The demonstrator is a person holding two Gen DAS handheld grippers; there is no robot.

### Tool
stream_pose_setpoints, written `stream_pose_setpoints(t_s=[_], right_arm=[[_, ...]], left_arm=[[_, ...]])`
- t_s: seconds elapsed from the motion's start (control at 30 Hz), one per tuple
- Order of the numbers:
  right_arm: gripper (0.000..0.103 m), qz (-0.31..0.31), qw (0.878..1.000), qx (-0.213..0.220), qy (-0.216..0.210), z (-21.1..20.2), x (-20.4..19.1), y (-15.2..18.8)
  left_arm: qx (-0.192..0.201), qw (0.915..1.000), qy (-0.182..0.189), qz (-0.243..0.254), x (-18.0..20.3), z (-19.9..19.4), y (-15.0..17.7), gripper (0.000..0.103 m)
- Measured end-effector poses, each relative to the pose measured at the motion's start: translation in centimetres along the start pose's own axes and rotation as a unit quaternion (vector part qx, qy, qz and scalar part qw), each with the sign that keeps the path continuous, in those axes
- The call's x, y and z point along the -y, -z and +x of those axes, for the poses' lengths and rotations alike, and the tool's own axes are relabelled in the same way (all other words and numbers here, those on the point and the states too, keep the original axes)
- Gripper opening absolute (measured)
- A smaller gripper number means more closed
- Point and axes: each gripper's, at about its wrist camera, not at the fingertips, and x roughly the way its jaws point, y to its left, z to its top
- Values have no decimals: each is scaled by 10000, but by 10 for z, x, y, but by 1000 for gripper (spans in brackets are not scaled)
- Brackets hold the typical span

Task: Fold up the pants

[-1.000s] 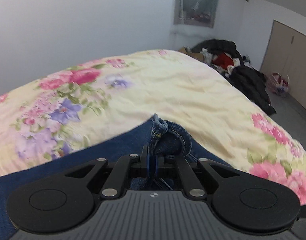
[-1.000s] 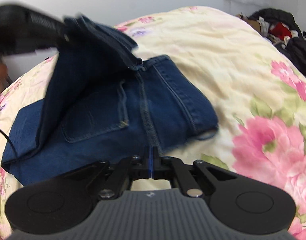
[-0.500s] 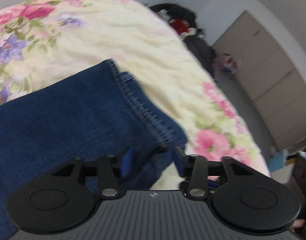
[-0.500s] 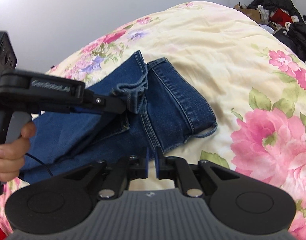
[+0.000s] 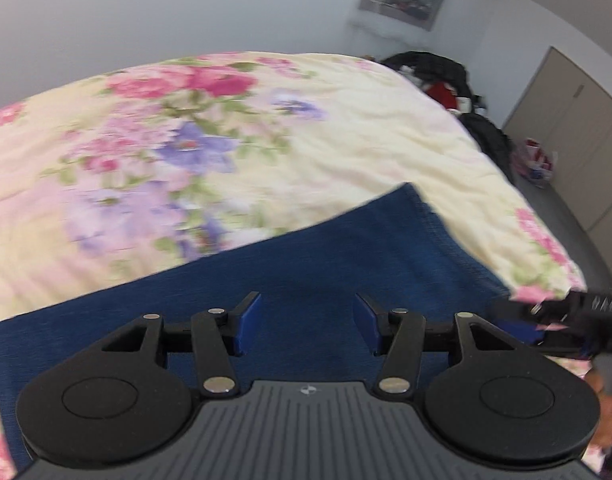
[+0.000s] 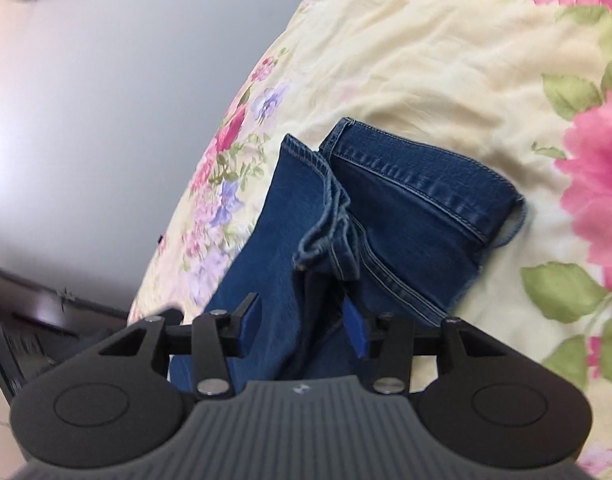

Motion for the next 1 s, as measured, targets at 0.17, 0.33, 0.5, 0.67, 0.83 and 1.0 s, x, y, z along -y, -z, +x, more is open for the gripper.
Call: stream_pose_setpoints(t_s=[0.17, 0.33, 0.5, 0.67, 0.83, 1.0], right_arm=[[38, 472, 9983, 198, 279, 26, 6, -14], [16, 223, 9968, 320, 701, 30, -11, -25], [7, -1363, 9830, 321, 1190, 21, -74, -20], [6, -3471, 9289, 488, 1191, 3, -170, 5], [6, -4170, 8888, 959, 1642, -21, -188, -2], [6, -3966, 8672, 665, 2938, 27, -102, -18]], left_arm=[[-26, 9985, -376, -405, -68, -17, 16, 61], [68, 9951, -709, -683, -122, -38, 32, 61], [196, 9895, -979, -1043, -165, -57, 46, 61], [353, 9852, -1061, -1301, -192, -72, 55, 61], [464, 9859, -878, -1348, -195, -73, 60, 61], [302, 9884, -1029, -1078, -183, -50, 64, 49]])
